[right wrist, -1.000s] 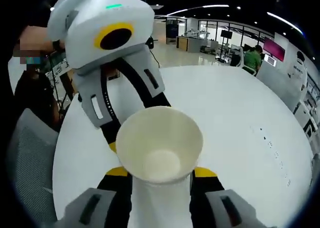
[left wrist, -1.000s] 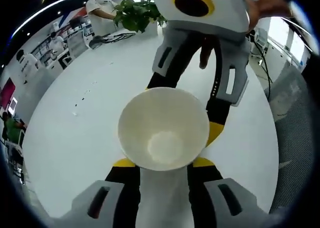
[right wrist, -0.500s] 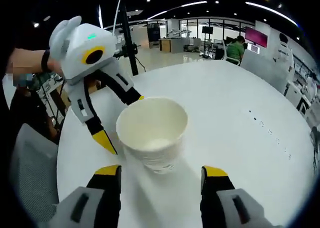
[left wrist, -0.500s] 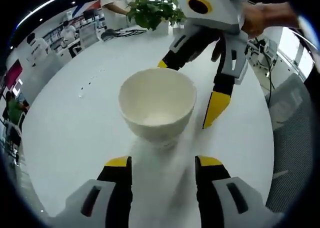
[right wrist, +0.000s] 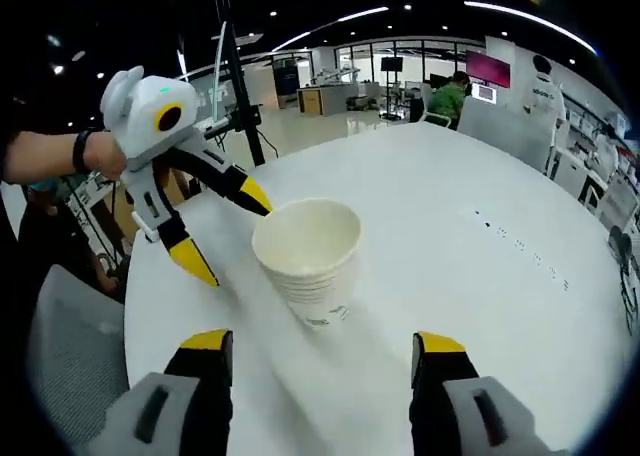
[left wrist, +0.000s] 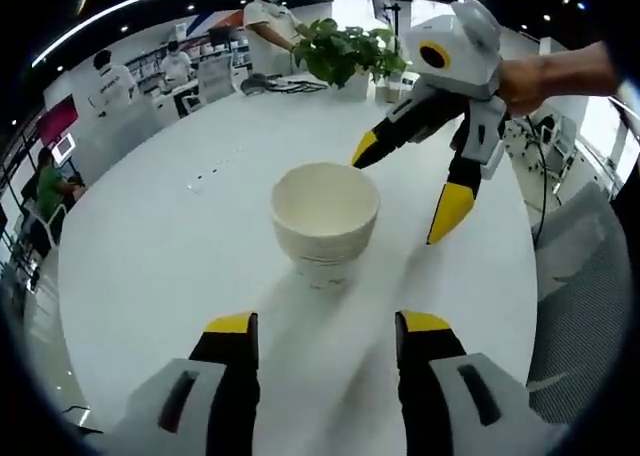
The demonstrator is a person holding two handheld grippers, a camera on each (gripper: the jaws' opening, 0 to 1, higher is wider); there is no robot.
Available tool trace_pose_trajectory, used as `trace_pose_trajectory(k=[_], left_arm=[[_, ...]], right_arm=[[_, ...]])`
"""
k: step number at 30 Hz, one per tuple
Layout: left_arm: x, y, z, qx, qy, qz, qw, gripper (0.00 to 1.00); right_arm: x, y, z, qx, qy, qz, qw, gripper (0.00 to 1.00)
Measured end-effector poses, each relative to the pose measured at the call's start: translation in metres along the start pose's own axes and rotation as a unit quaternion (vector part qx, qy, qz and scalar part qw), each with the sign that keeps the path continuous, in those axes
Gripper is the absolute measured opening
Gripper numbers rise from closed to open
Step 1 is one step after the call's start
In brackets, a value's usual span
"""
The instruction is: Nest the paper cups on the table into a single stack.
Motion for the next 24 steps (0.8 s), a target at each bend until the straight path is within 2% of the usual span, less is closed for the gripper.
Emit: trace_pose_trajectory(k=[7,9,14,20,24], left_arm=[[-0.006,-0.011,0.011,0.017,-0.021,0.020,0.9994,0.57],[-0.010,-0.021,0.015,0.021,-0.023,0.023,0.9992,0.57],[-0.018,-0.033,0.018,0.026,-0.030,0.032,0.9987,0.58],[-0.021,-0.034,0.030,0.038,-0.050,0.056,0.9965,0.60],[-0.026,-0.038,0.041,0.048,-0.054,0.061,0.9955,0.62]], right_arm=[[-0.012,0.002,0.009,-0.006,-0.008,-0.013,0.9999,0.76],[-0.017,0.007,0.011,-0.010,-0.007,-0.013,0.9998,0.77],[-0.026,0.016,0.020,-0.012,-0.016,-0.020,0.9996,0.79],[-0.039,0.030,0.025,-0.017,-0.015,-0.010,0.9997,0.81],[-0.048,0.035,0.036,-0.023,-0.028,-0.022,0.9991,0.83]])
Point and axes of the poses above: the point that each gripper's makers call its tool centre point, and the gripper's own axes: z roughly backward along the fingers, y roughly to its left, x roughly out of its top, the point moved 2 cm from there along z, roughly backward along the fingers, and after that the axes turned 15 degrees about y, right-handed, at the moved point
